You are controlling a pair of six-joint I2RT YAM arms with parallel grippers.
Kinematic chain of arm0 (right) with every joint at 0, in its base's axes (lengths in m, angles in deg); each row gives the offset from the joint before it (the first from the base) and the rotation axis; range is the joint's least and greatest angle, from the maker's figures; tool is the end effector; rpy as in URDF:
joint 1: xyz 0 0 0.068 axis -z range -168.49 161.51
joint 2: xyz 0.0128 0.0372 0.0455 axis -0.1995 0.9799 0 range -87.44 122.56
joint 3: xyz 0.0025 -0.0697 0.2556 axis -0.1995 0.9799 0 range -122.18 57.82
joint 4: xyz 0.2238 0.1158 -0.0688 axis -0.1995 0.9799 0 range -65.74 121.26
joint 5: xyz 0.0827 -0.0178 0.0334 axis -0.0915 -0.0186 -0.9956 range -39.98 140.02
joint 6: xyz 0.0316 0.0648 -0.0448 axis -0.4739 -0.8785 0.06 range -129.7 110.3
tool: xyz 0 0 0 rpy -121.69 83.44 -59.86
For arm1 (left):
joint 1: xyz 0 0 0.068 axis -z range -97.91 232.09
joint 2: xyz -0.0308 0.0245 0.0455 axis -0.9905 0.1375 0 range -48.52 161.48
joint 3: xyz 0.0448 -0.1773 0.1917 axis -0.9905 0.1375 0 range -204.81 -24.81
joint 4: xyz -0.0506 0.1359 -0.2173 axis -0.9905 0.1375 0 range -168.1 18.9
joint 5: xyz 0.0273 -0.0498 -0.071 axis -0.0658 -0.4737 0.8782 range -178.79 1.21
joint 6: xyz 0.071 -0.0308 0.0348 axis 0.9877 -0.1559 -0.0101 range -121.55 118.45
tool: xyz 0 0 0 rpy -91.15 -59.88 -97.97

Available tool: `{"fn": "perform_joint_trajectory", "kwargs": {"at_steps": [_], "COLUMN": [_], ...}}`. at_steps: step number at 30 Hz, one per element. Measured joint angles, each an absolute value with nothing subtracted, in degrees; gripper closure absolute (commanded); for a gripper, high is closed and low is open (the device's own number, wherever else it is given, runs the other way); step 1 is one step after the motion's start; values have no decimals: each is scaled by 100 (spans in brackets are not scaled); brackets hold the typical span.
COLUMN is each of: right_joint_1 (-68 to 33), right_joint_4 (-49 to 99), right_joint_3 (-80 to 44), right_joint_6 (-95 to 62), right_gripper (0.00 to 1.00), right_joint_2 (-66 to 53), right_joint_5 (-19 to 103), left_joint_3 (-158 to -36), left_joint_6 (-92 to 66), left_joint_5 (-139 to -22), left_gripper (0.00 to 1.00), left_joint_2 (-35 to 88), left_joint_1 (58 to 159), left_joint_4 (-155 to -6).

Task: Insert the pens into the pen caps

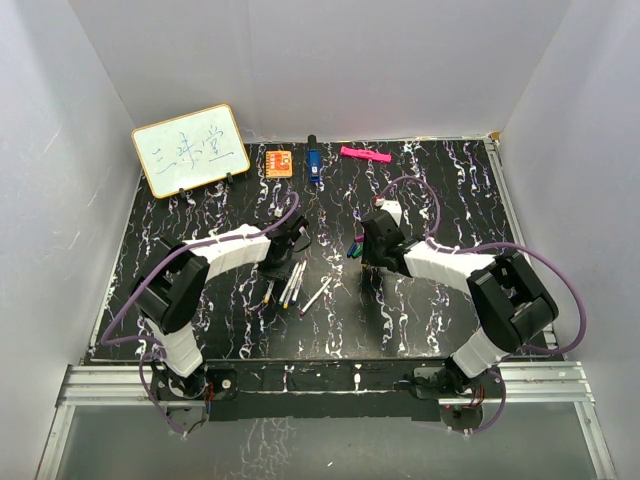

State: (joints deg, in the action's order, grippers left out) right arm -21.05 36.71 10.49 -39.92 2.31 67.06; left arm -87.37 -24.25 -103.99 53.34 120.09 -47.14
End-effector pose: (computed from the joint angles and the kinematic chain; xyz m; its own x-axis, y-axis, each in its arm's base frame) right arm 0.2845 0.1558 0.1297 -0.7831 0.0710 -0.6178 0.0251 0.9963 0.0827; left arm 0.2874 -0.1996 0.1179 -0.8866 0.2200 -0.4069 0.1974 0.9755 0.0973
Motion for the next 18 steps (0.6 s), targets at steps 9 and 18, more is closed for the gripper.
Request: {"fn": "perform_joint_trajectory", "kwargs": {"at_steps": [9, 18], "right_joint_1": [-2150, -2185], "right_joint_4": [3725, 3789], "right_joint_3": [841, 839], "right_joint_6": [-4053, -4132], "right_gripper": [64, 64], "right_joint_2": [535, 568], "right_joint_5": [6818, 6898], "left_joint_3": [-8938, -9255], "left_joint_6": [-2401, -2432], "left_joint_5": [-10391, -10380], "left_gripper": [100, 95], "left_joint_2": [5514, 5758], "left_joint_1": [12009, 12009], "left_joint_4": [-4500, -4131]}}
